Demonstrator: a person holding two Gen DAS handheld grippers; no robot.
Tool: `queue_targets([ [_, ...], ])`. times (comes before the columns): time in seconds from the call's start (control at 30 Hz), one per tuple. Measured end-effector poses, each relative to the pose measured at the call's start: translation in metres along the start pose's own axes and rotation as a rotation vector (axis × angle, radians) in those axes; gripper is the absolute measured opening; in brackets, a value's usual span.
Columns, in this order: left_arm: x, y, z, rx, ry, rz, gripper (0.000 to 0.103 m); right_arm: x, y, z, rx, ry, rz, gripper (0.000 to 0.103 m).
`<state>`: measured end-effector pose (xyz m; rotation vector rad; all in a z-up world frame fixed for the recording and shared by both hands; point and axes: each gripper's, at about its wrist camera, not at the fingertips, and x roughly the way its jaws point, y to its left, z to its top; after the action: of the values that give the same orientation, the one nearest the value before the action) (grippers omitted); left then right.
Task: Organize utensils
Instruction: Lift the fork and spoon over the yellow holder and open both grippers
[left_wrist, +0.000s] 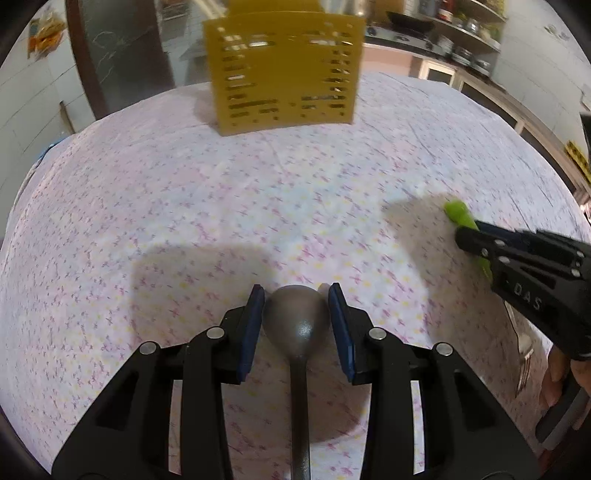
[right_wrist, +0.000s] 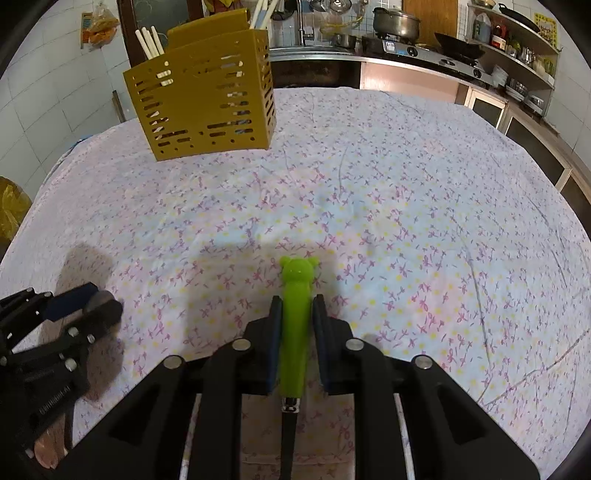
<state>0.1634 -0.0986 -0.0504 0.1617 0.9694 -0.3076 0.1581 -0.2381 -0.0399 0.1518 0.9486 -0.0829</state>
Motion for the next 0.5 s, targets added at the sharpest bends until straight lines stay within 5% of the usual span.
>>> queue_targets([
  [0.27, 0.0, 0.024, 0.008, -0.064, -0.046, 0.072, 0.035, -0.002, 0.002, -0.001, -0.001, -0.05, -0.015, 0.016],
  [0.5, -0.016, 0.043, 0.016, -0.116, -0.119, 0.109, 0.035, -0.031, 0.006, 0.004, 0.01, -0.187, -0.009, 0.016],
])
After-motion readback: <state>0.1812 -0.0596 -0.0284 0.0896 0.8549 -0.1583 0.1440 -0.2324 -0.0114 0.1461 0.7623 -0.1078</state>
